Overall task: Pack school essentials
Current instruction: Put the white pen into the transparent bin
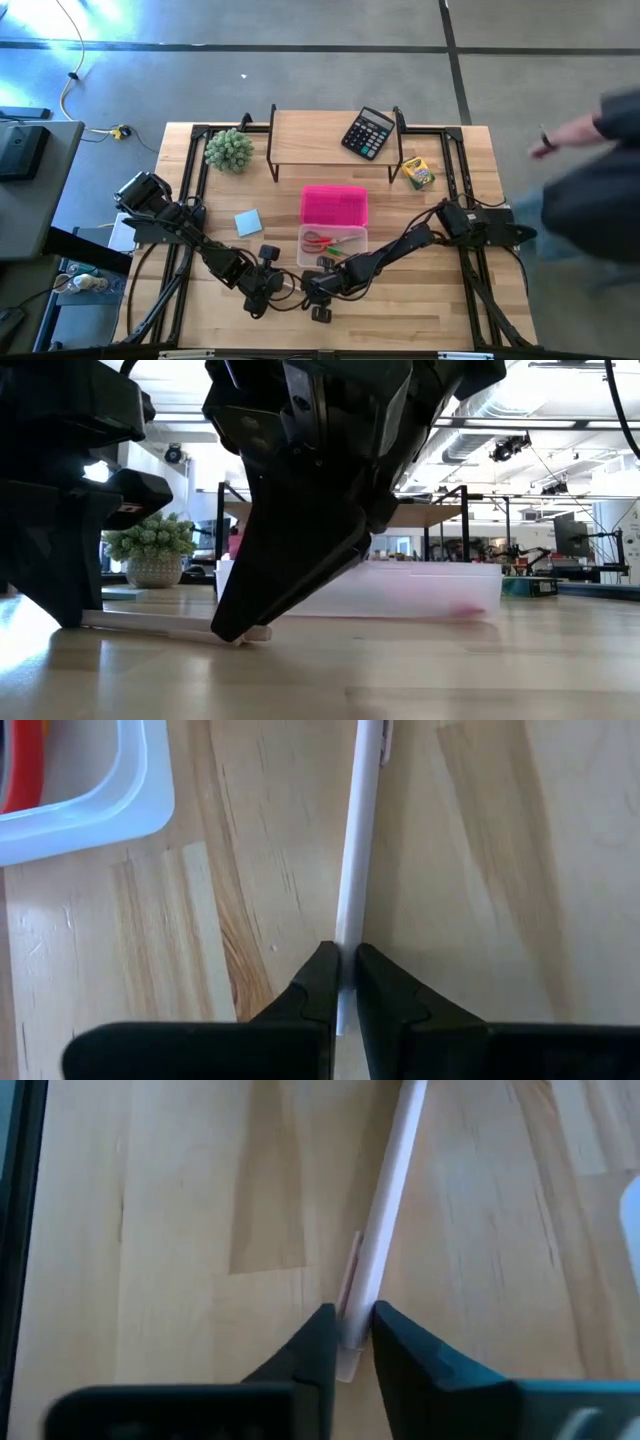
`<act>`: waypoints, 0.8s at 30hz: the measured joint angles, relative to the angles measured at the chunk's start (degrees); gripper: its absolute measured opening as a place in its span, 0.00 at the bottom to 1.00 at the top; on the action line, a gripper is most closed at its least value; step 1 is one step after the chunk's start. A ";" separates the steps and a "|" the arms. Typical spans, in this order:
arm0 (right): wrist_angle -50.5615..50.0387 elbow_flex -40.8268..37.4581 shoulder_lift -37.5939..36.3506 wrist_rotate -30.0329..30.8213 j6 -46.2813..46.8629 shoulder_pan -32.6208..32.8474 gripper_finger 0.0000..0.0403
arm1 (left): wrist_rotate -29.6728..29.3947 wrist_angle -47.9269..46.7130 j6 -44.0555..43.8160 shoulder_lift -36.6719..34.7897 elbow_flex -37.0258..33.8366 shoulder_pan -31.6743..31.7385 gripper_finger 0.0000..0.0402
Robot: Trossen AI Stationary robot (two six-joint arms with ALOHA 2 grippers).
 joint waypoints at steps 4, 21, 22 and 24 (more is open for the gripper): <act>-0.21 -0.02 -0.06 -0.06 0.28 0.00 0.03 | 0.11 0.50 -0.03 0.00 0.00 0.00 0.04; 0.81 0.44 0.02 0.06 0.28 0.71 0.04 | -0.01 1.43 -0.21 -0.07 0.03 -0.84 0.03; 0.62 0.64 0.05 0.09 0.31 0.76 0.04 | -0.15 1.55 -0.24 -0.11 0.07 -0.98 0.03; -0.19 1.40 0.17 0.15 0.28 0.83 0.04 | -0.31 1.70 -0.25 -0.11 0.07 -1.07 0.03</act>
